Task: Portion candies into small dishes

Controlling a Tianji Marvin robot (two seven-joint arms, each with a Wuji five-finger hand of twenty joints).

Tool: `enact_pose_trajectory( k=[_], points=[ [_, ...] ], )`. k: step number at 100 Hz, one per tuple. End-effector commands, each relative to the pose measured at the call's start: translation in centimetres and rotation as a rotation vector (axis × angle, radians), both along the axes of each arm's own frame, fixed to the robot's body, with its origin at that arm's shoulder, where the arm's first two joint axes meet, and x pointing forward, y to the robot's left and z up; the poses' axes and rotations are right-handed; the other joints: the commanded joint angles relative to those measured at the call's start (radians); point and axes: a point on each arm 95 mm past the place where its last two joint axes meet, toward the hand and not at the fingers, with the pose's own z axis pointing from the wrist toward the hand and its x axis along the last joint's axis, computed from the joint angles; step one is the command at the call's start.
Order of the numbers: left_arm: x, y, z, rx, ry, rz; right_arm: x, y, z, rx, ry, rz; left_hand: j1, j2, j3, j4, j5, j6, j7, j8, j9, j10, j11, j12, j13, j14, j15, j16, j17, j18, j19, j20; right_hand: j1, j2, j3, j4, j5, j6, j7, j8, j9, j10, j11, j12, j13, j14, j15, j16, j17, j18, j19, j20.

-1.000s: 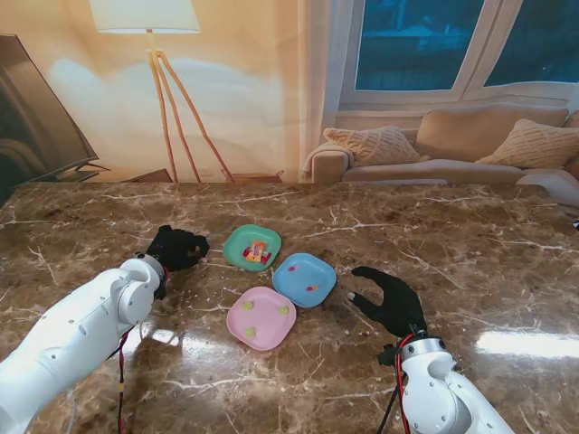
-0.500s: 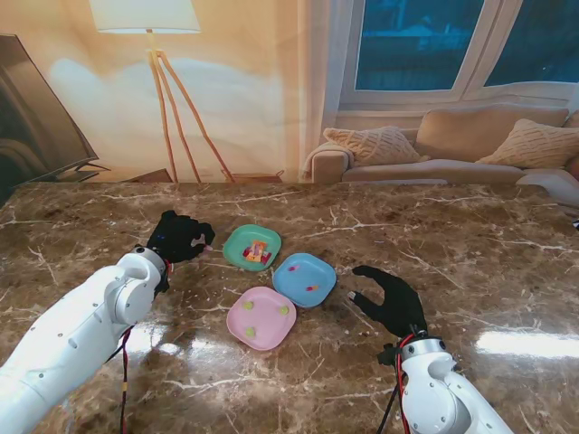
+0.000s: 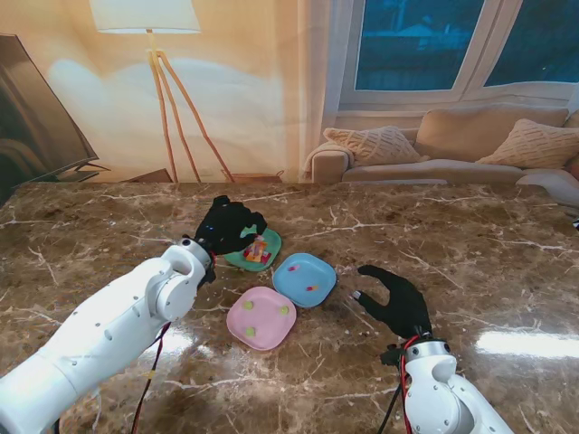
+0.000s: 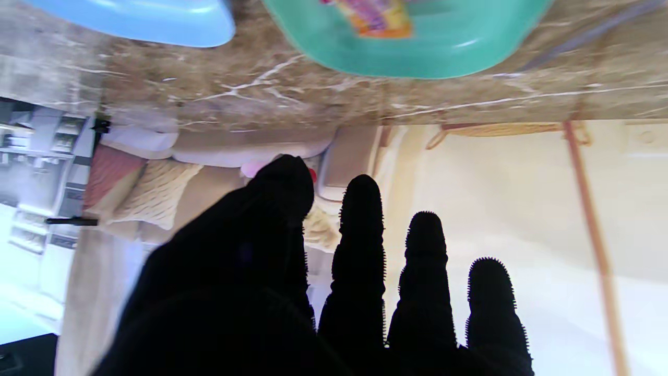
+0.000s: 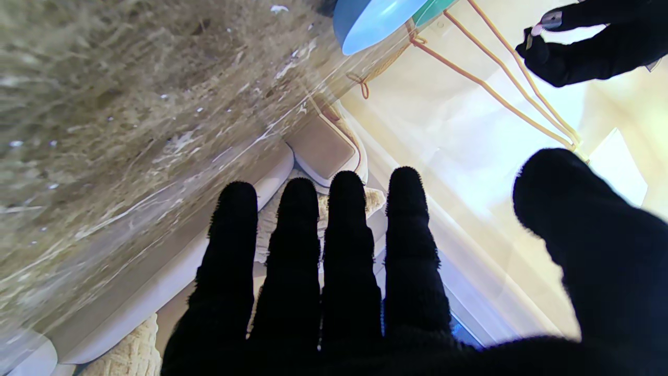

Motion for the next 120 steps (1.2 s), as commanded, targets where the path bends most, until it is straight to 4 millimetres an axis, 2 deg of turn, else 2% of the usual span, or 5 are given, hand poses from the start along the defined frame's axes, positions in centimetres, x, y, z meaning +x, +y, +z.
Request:
enact_pose_trajectory(
  k=[1, 43, 98, 108, 120],
  points=[
    [0.0, -2.6, 0.6, -0.034, -0.003, -0.045, -0.4, -0.1, -0.6, 0.004, 0.021, 0.000, -0.014, -0.007, 0.036, 0.011, 0.041, -0.025, 0.055, 0.011, 0.008, -0.014, -0.004, 0.011, 0.009, 0.001, -0.010, 0.002, -0.015, -0.010, -0.008, 0.016, -0.031, 0.016, 0.020, 0.017, -0.013, -0.027, -0.008, -0.001, 0.003, -0.008, 0.000, 0.010, -0.013, 0.021, -0.001, 0.013, -0.002, -0.008, -0.009, 0.022],
    [0.0, -6.7, -2.0, -0.019, 0.041, -0.200, -0.6, -0.6, -0.6, 0.007, 0.017, -0.012, -0.017, -0.008, 0.041, 0.008, 0.035, -0.025, 0.056, 0.003, 0.005, -0.015, -0.010, 0.001, 0.011, 0.001, -0.013, 0.001, -0.014, -0.008, -0.009, 0.014, -0.031, 0.016, 0.020, 0.016, -0.013, -0.026, -0.008, -0.001, 0.004, -0.006, 0.000, 0.010, -0.014, 0.020, -0.002, 0.013, -0.003, -0.008, -0.009, 0.021],
    [-0.3, -7.6, -4.9, 0.055, 0.103, -0.323, -0.6, -0.6, -0.4, 0.005, 0.015, -0.013, -0.013, -0.016, 0.032, 0.002, 0.034, -0.014, 0.053, -0.039, 0.003, -0.017, -0.010, -0.020, 0.017, 0.003, -0.010, 0.000, -0.014, -0.006, -0.008, 0.010, -0.031, 0.017, 0.021, 0.017, -0.013, -0.026, -0.008, -0.001, 0.003, -0.007, 0.000, 0.010, -0.014, 0.020, -0.001, 0.013, -0.003, -0.008, -0.009, 0.021],
    [-0.2, -7.5, -5.1, 0.047, 0.102, -0.319, -0.6, -0.6, -0.4, 0.005, 0.015, -0.015, -0.015, -0.032, 0.023, 0.006, 0.043, 0.007, 0.048, -0.138, -0.010, -0.022, -0.012, -0.075, 0.021, -0.003, -0.008, -0.002, -0.014, -0.004, -0.008, 0.004, -0.031, 0.017, 0.021, 0.017, -0.013, -0.026, -0.008, -0.001, 0.003, -0.008, 0.000, 0.010, -0.013, 0.019, -0.001, 0.013, -0.003, -0.008, -0.009, 0.021],
    [-0.2, -7.4, -5.2, 0.036, 0.095, -0.320, -0.6, -0.6, -0.4, 0.005, 0.016, -0.016, -0.060, -0.039, 0.017, 0.019, 0.036, 0.121, -0.187, -0.456, -0.104, -0.016, -0.013, -0.449, 0.003, -0.007, -0.028, -0.021, -0.016, 0.003, -0.025, -0.008, -0.030, 0.016, 0.021, 0.017, -0.013, -0.026, -0.008, -0.001, 0.004, -0.008, 0.000, 0.010, -0.013, 0.019, -0.001, 0.013, -0.002, -0.008, -0.009, 0.021]
  ],
)
